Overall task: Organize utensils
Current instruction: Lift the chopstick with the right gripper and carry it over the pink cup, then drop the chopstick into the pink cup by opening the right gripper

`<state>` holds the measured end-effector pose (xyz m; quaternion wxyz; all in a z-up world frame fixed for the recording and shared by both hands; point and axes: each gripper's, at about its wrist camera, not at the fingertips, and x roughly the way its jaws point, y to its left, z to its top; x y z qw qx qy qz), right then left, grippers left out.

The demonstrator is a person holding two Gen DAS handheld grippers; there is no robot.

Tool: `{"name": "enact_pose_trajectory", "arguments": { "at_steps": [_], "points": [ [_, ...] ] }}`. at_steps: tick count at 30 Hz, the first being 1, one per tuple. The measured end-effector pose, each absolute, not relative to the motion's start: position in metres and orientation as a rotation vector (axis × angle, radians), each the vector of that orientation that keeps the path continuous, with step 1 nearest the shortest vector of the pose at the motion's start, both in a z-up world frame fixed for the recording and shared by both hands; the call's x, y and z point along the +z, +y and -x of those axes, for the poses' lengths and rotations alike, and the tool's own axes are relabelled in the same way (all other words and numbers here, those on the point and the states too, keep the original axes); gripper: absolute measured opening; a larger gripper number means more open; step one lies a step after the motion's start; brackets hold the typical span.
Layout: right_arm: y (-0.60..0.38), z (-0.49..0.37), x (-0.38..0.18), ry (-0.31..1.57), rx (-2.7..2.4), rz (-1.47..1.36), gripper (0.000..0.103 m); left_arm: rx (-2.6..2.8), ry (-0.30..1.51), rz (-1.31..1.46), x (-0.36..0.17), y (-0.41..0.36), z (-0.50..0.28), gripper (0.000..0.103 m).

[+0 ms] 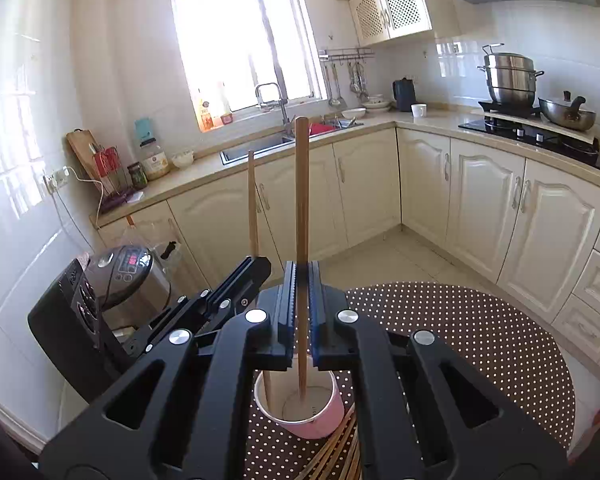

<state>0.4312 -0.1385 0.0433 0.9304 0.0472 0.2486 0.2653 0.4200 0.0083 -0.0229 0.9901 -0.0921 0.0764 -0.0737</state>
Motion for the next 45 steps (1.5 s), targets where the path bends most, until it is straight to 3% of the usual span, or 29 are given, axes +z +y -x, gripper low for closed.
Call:
{"name": "enact_pose_trajectory", "arguments": {
  "at_steps": [9, 11, 12, 32, 45],
  "points": [
    [-0.137, -0.434, 0.01, 0.593, 0.528, -0.077, 0.006, -0.147, 0.248, 0.144, -0.045, 0.007, -0.417, 0.007],
    [-0.138, -0.433, 0.003, 0.608, 0.52, -0.089, 0.007, -0.146, 0.261, 0.139, -0.045, 0.008, -0.414, 0.029],
    [-0.138, -0.432, 0.0, 0.614, 0.516, -0.092, 0.007, -0.141, 0.264, 0.135, -0.045, 0.008, -0.412, 0.032],
    [-0.167, -0.398, -0.011, 0.669, 0.454, -0.123, 0.008, -0.149, 0.39, 0.078, -0.036, 0.011, -0.357, 0.041],
    [-0.201, -0.362, -0.038, 0.726, 0.454, -0.09, 0.015, -0.262, 0.619, -0.065, -0.09, -0.028, -0.339, 0.042]
  ]
}}
